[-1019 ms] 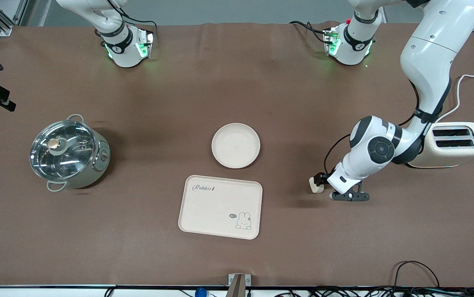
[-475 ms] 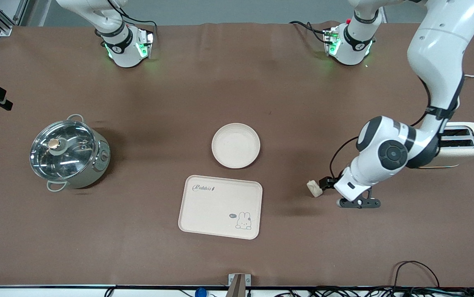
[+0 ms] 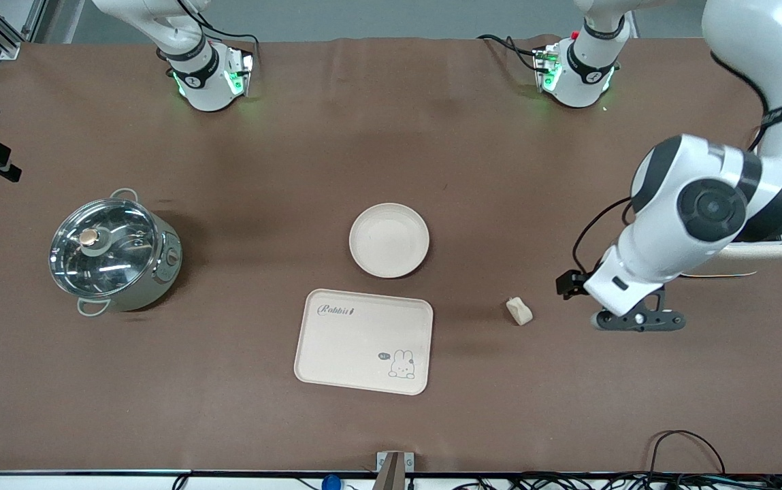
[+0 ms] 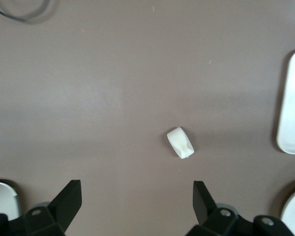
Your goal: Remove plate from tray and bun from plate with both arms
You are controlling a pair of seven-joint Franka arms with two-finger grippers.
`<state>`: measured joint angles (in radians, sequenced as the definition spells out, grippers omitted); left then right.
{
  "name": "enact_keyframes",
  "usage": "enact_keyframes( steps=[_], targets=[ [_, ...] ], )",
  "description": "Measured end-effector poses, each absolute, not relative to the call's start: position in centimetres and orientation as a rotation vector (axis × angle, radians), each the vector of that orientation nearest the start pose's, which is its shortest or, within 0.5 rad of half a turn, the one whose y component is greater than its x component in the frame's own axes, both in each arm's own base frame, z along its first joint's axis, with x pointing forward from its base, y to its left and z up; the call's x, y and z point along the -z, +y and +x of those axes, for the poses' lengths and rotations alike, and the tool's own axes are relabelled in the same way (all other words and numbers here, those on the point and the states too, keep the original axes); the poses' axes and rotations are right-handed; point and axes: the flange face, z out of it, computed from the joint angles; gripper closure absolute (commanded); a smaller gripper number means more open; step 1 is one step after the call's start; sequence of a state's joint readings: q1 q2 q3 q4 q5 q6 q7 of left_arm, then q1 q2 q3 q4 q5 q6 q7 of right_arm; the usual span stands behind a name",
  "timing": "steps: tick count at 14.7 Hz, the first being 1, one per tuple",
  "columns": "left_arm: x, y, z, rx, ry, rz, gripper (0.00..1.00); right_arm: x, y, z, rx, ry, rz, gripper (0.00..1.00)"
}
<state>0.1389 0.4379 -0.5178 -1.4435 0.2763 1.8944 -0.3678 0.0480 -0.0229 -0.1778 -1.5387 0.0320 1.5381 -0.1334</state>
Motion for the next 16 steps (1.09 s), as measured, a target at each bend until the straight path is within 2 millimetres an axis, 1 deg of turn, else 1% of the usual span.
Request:
enact_keyframes(
  steps=[2, 3, 4, 5, 6, 7, 8, 9, 11, 12, 14, 16],
  targets=[
    [-52.0, -16.8, 64.8, 0.191, 0.018, -3.118, 0.00, -64.8, -6.5, 54.0, 0.033, -0.015, -3.108, 0.00],
    [-54.7, -15.8, 63.8, 0.207, 0.012, -3.132, 0.00, -64.7, -6.4, 54.0, 0.029, -0.019, -3.107, 0.00],
    [-57.4, -14.3, 62.7, 0.220, 0.032, -3.148, 0.00, -64.5, -6.4, 54.1, 0.023, -0.020, -3.107, 0.00],
    [-59.8, -12.5, 61.4, 0.227, 0.055, -3.154, 0.00, -64.3, -6.4, 54.1, 0.015, -0.012, -3.106, 0.00],
    [-61.8, -10.5, 60.1, 0.226, 0.061, -3.153, 0.00, -64.0, -6.4, 54.1, 0.007, 0.007, -3.106, 0.00],
    [-63.1, -8.8, 58.6, 0.208, 0.054, -3.150, 0.00, -63.7, -6.4, 54.1, -0.001, 0.034, -3.105, 0.00],
    [-64.0, -7.7, 57.1, 0.193, 0.042, -3.146, 0.00, -63.5, -6.4, 54.1, -0.007, 0.052, -3.104, 0.00],
    [-64.2, -7.3, 55.8, 0.192, 0.034, -3.142, 0.00, -63.5, -6.4, 54.1, -0.007, 0.061, -3.104, 0.00],
    [-64.1, -7.6, 53.6, 0.220, 0.047, -3.136, 0.00, -63.8, -6.4, 53.9, 0.002, 0.067, -3.104, 0.00],
    [-63.8, -7.8, 53.0, 0.227, 0.052, -3.134, 0.00, -64.1, -6.4, 53.8, 0.008, 0.068, -3.103, 0.00],
    [-63.2, -8.2, 52.9, 0.222, 0.065, -3.134, 0.00, -64.8, -6.4, 53.1, 0.009, 0.079, -3.100, 0.00],
    [-62.8, -9.0, 53.5, 0.213, 0.087, -3.136, 0.00, -65.5, -6.4, 52.5, 0.019, 0.093, -3.098, 0.00]
  ],
)
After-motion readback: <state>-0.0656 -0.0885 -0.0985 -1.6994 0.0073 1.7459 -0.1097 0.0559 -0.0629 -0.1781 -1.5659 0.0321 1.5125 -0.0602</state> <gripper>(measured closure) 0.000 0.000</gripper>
